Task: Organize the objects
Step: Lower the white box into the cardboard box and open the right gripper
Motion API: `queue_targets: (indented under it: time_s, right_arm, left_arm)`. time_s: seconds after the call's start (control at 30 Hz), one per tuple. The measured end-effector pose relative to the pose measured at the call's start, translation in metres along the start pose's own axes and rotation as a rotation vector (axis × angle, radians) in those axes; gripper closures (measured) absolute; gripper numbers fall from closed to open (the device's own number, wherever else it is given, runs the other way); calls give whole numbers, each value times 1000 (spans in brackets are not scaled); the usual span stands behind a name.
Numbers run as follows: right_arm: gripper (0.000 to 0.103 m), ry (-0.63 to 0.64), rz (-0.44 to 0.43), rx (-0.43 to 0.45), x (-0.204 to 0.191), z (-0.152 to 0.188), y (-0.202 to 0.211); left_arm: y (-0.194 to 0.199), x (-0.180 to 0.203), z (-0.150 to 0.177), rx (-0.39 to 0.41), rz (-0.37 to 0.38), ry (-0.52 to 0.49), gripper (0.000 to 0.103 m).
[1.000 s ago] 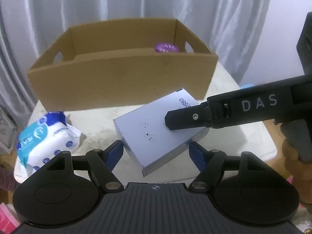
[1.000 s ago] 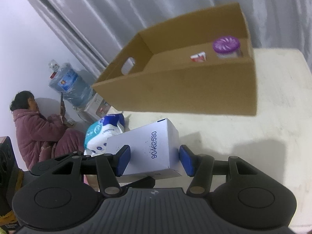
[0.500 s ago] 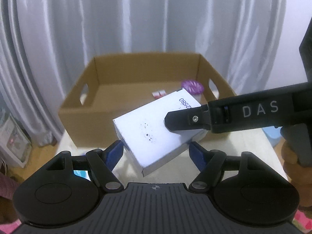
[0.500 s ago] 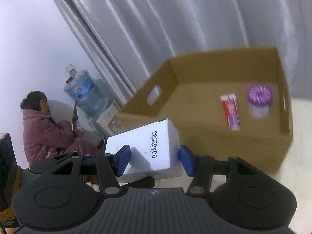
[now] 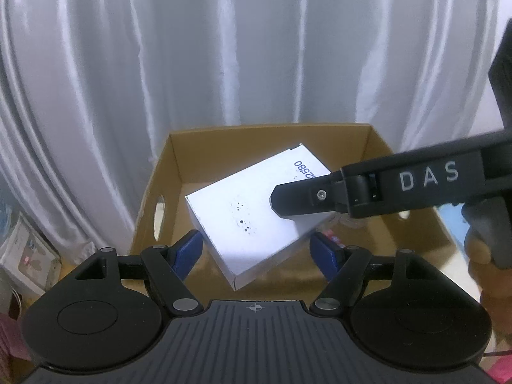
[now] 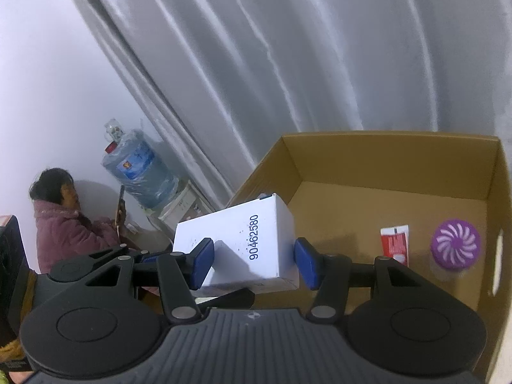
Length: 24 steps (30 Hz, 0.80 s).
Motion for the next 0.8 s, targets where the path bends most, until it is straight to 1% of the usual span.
queue_targets:
  time_s: [0.13,0.23,0.33,0.47,0.6,0.7,0.8]
  right_arm:
    - [44,-36,6,-63,18,-28,-28]
    - [44,-54,29,-118,33,-44,-54]
    - [44,-95,45,-179,53,-55,-81]
    - [44,-159,58,-238,81,-61,-113]
    - [44,-220,63,-291,107,-60,-144]
    - [44,-257,66,-315,123,-58,-161]
    - [44,-284,68,-320,135,-55,-174]
  left_arm:
    - [-34,-11,-23,-59,9,-15,29]
    - [-65,-20,-38,-132,24,-11,29]
    - [-99,-24,-47,-203,24,-29,28]
    - [-141,-26,-53,-291,11,-62,28]
    - [-178,-27,-52,-370,6,-77,28]
    - [-200,-28,-50,-413,3,-79,28]
    - [-215,-28,-46,-436,-6,-86,28]
Point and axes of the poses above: each gripper's, at about its wrist camera, not at the fingertips, and y roughly against the way its jaws point, x to its right, z to its underside, the point moved 3 cm from there along -y, roughly the way its jaws point, and after that the axes turned 3 degrees about -z, right-handed, at the moved point
